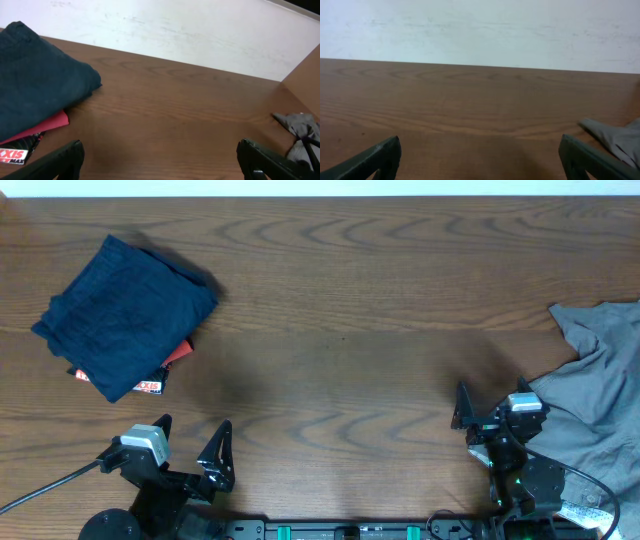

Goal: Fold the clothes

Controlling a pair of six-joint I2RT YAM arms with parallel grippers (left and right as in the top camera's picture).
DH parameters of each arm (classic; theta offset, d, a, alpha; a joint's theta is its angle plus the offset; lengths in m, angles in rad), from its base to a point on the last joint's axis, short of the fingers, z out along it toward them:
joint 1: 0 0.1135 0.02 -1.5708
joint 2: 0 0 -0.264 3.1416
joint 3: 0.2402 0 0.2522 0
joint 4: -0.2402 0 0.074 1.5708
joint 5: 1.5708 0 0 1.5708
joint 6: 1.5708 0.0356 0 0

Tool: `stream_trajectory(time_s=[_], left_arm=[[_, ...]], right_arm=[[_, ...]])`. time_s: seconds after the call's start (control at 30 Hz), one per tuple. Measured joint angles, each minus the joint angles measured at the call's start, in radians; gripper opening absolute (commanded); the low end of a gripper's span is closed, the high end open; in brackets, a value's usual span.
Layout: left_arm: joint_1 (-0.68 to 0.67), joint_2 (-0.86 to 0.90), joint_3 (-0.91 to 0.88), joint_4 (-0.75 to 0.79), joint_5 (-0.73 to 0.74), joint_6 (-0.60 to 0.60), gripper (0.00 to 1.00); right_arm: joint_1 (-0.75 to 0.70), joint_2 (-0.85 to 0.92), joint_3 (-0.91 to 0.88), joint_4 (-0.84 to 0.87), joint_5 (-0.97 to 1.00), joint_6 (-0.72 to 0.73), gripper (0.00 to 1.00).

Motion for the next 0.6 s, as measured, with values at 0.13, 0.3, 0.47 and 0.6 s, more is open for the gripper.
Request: stream_trajectory(time_s=[0.13, 0.3, 0.47, 0.6], left_arm=[[0.002, 0.0, 0.0, -0.027, -0.003, 0.001, 0.98], [0.109, 0.0, -0.006, -0.135, -0.017, 0.001, 0.98], [0.285, -0.001, -0.08, -0.114, -0.023, 0.001, 0.98], [0.366, -0.026, -0.227, -0.02, -0.034, 0.001, 0.98]], right_arm=[[0.0, 0.0, 0.0, 0.0, 0.0, 0.0, 0.99], [0.0, 0.0, 0.0, 0.0, 0.0, 0.0, 0.99], [0.0, 0.0, 0.0, 0.0, 0.0, 0.0, 0.99], [0.0, 0.0, 0.0, 0.0, 0.0, -0.001, 0.99]])
